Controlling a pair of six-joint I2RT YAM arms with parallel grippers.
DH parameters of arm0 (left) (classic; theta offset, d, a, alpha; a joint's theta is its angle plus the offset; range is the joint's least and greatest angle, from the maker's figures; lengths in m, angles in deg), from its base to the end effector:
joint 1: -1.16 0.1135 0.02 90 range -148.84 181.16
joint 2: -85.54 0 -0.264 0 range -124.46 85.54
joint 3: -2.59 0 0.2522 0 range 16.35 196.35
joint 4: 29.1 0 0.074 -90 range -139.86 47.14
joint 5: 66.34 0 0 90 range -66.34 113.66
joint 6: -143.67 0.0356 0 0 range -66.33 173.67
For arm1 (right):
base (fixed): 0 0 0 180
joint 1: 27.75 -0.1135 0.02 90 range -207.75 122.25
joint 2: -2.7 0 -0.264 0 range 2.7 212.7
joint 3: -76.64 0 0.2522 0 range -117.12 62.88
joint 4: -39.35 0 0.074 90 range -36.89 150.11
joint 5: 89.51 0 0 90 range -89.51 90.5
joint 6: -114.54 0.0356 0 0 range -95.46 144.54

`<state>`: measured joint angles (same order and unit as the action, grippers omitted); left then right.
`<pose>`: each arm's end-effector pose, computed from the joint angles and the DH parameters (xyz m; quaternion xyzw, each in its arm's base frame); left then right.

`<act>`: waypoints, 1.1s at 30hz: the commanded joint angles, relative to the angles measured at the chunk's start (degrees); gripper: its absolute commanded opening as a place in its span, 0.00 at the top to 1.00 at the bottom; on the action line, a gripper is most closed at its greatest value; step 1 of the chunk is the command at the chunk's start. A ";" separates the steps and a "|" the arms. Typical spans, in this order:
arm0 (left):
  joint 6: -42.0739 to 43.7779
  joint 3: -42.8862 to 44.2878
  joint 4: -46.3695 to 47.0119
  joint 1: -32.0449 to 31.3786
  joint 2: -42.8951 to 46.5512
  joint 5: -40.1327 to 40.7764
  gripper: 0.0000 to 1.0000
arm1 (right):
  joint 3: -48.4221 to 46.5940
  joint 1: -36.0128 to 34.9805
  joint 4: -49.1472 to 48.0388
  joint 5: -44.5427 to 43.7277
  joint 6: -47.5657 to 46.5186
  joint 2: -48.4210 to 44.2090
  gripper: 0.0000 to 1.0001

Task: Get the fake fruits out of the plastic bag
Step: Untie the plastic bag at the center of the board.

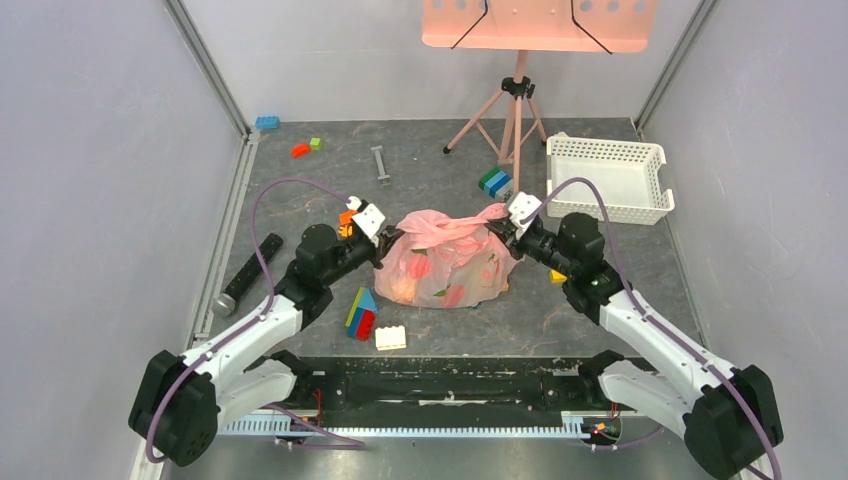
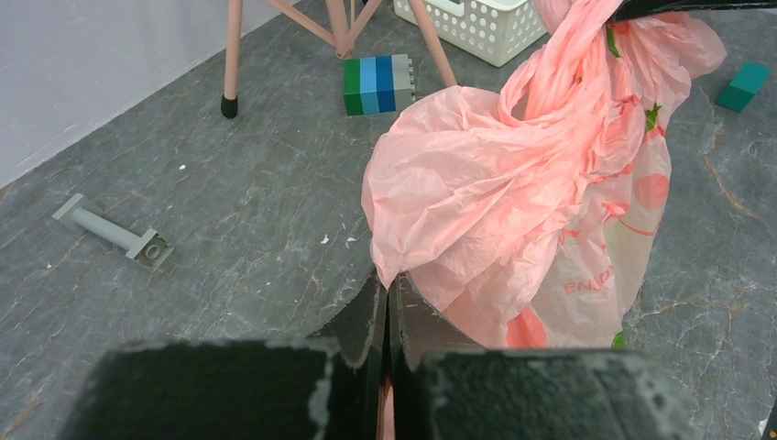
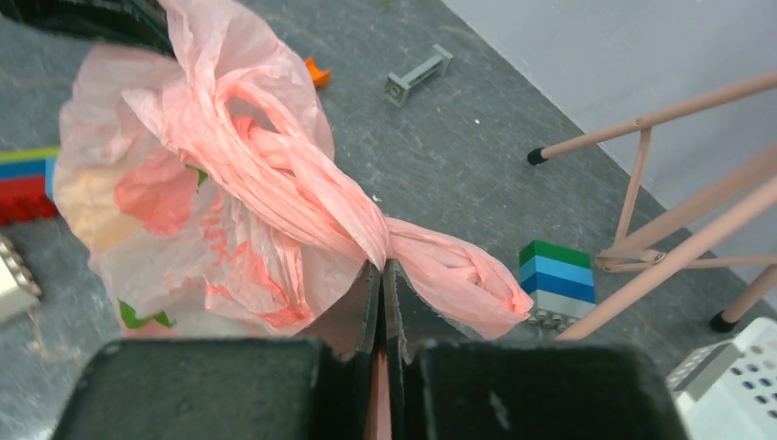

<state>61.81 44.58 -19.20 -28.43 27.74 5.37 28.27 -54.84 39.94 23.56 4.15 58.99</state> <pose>0.1938 -0.1229 0.2571 0.3378 0.6594 -0.2390 0.6277 0.1974 0.1166 0.2826 -0.4183 0.6270 0.1886 0.6296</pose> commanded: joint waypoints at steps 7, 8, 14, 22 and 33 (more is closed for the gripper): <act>-2.21 0.46 2.71 0.31 0.90 2.32 0.98 | 10.84 0.35 -22.55 -7.83 20.28 -6.86 1.00; -2.22 0.51 2.64 0.31 0.95 2.42 0.98 | 11.61 0.40 -23.27 -8.97 22.31 -7.65 1.00; -2.23 0.46 2.79 0.31 0.82 2.68 0.98 | 16.68 0.32 -26.82 -16.20 28.80 -11.69 1.00; -2.24 0.42 2.71 0.32 0.72 3.52 0.98 | 24.22 0.38 -33.58 -25.53 40.69 -13.62 1.00; -1.93 0.51 1.42 0.29 1.75 4.05 0.98 | 32.46 0.37 -38.14 -38.00 51.56 -18.44 1.00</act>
<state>61.65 44.58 -19.26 -28.45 28.20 7.60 58.78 -54.84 6.09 -7.34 50.32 42.27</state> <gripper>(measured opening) 0.032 0.009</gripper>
